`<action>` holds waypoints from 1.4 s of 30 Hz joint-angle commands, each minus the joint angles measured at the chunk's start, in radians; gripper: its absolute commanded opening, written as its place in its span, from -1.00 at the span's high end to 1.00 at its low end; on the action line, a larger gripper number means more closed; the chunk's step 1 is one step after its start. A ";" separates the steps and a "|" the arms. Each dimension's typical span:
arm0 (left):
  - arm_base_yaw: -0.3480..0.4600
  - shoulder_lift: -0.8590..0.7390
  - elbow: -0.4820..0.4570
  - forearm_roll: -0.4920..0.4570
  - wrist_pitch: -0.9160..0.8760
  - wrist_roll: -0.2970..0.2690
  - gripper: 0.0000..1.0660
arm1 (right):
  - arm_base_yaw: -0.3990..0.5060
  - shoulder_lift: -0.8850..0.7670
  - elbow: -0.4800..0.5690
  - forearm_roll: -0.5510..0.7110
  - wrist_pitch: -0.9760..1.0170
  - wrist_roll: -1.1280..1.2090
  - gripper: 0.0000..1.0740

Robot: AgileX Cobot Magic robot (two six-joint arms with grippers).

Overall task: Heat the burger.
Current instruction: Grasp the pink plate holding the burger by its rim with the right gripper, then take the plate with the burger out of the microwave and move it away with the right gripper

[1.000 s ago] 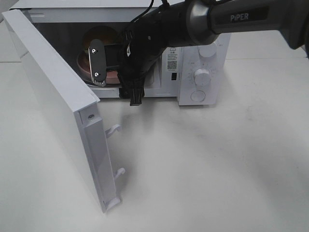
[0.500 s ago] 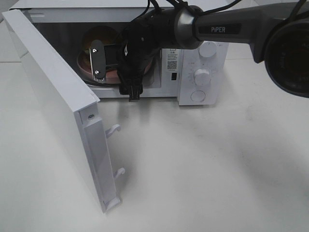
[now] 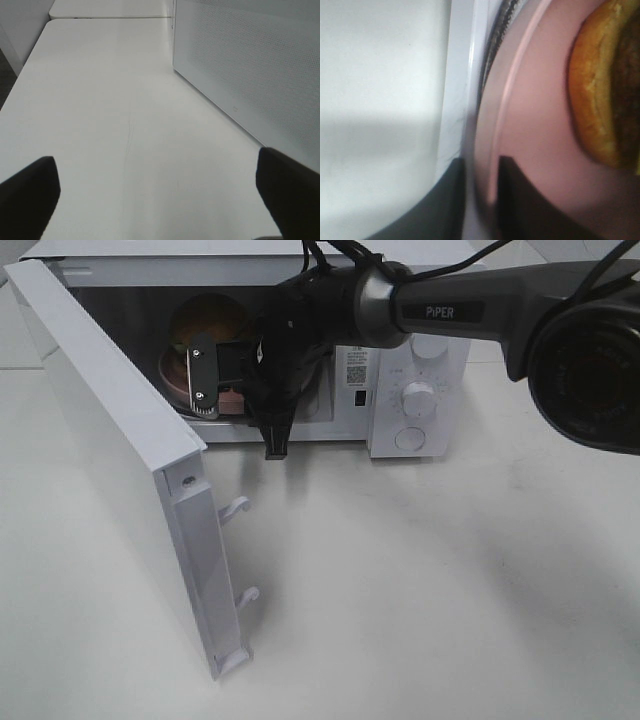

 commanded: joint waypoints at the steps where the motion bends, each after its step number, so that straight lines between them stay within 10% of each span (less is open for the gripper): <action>1: 0.001 -0.016 0.003 -0.008 -0.013 -0.003 -0.88 | 0.000 0.004 -0.013 -0.018 -0.058 -0.014 1.00; 17: 0.001 -0.016 0.003 -0.009 -0.013 -0.003 -0.88 | 0.052 -0.049 0.001 0.046 0.047 -0.162 1.00; 42: 0.001 -0.016 0.003 -0.009 -0.013 -0.003 -0.88 | 0.005 -0.367 0.423 0.247 -0.150 -0.585 1.00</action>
